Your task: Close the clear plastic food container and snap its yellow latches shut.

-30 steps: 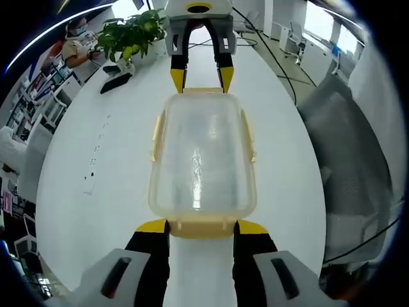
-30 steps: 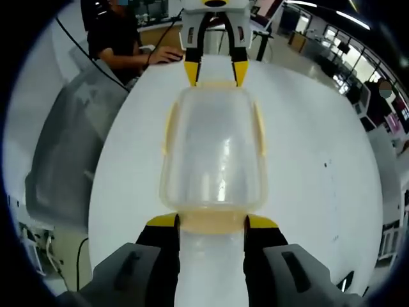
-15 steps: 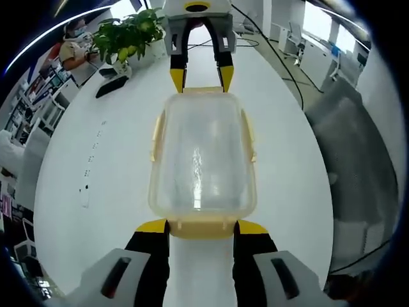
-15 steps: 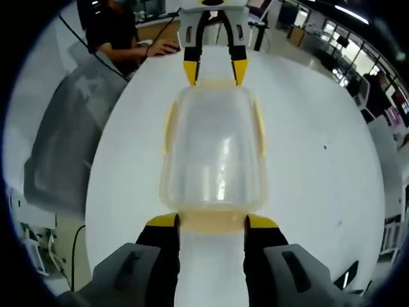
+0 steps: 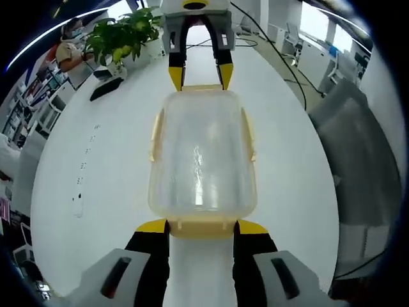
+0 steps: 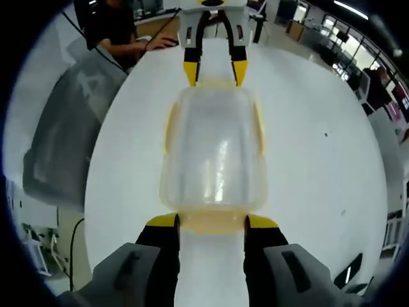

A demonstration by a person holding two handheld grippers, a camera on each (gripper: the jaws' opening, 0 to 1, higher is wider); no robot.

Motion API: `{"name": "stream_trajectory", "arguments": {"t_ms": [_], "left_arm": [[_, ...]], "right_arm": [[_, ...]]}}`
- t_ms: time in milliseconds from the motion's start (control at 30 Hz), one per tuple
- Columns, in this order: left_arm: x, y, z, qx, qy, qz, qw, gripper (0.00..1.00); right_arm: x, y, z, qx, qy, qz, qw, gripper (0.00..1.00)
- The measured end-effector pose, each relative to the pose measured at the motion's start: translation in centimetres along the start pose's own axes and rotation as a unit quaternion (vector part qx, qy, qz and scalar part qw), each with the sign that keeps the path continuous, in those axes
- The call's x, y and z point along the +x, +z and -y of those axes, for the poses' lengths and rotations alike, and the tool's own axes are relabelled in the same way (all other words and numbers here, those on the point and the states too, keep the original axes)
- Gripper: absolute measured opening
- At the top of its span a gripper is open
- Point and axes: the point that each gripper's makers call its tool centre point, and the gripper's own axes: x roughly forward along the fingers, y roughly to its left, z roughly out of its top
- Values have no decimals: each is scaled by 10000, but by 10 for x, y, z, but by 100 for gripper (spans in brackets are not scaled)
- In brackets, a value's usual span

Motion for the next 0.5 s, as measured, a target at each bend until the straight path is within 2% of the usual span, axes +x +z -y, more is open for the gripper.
{"name": "stream_trajectory", "arguments": {"t_ms": [500], "left_arm": [[9, 0, 1, 30, -55, 2, 10000, 32]], "right_arm": [[9, -9, -3, 67, 49, -49, 10000, 35]]}}
